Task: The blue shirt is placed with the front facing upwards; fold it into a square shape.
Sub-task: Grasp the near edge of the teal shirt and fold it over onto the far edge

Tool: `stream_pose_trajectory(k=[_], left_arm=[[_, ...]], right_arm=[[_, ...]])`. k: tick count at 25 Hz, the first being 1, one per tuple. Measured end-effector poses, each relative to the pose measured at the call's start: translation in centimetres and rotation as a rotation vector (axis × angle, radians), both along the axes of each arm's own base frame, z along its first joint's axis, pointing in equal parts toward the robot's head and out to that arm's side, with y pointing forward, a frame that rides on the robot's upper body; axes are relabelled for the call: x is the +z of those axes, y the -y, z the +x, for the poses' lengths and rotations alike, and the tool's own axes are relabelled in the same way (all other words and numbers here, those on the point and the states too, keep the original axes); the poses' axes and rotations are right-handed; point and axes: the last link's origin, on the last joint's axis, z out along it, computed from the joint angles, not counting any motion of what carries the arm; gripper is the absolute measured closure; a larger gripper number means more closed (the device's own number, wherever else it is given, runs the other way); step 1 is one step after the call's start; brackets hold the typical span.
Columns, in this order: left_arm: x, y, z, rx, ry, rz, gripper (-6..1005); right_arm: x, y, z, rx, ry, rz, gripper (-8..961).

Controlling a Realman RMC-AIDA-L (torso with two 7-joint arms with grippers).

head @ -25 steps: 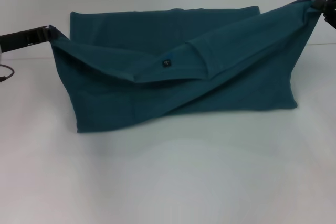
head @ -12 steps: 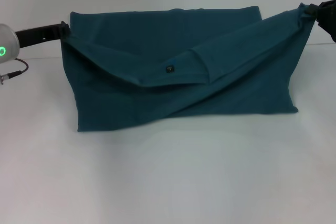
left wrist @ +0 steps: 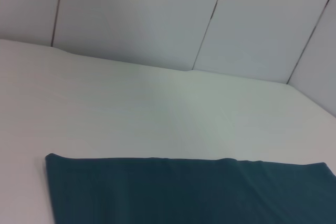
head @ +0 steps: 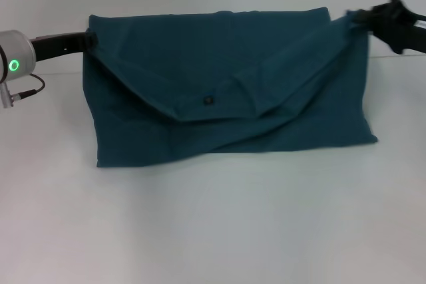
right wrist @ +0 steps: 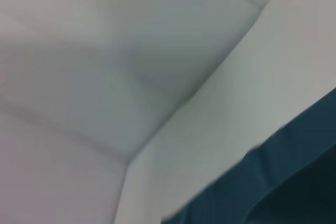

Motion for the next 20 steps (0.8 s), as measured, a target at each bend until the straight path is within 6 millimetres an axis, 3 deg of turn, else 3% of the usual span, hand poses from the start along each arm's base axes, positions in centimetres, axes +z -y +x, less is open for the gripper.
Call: stream_pose_trajectory(k=[3, 6, 14, 20], left_arm=[[0.0, 0.0, 0.1, -0.003, 0.001, -0.003, 989], [-0.1, 0.0, 0.1, -0.004, 0.004, -0.004, 989], [-0.1, 0.2, 0.0, -0.002, 0.018, -0.006, 987], [-0.4, 0.2, 0.2, -0.009, 0.016, -0.011, 986]], right_arm=[[-0.2, -0.2, -1.8, 0.087, 0.106, -0.142, 861], [0.2, -0.2, -1.9, 0.074, 0.159, -0.213, 858], [1.3, -0.1, -0.6, 0.010, 0.130, -0.150, 852], [0.2, -0.5, 0.0, -0.040, 0.105, -0.085, 848]])
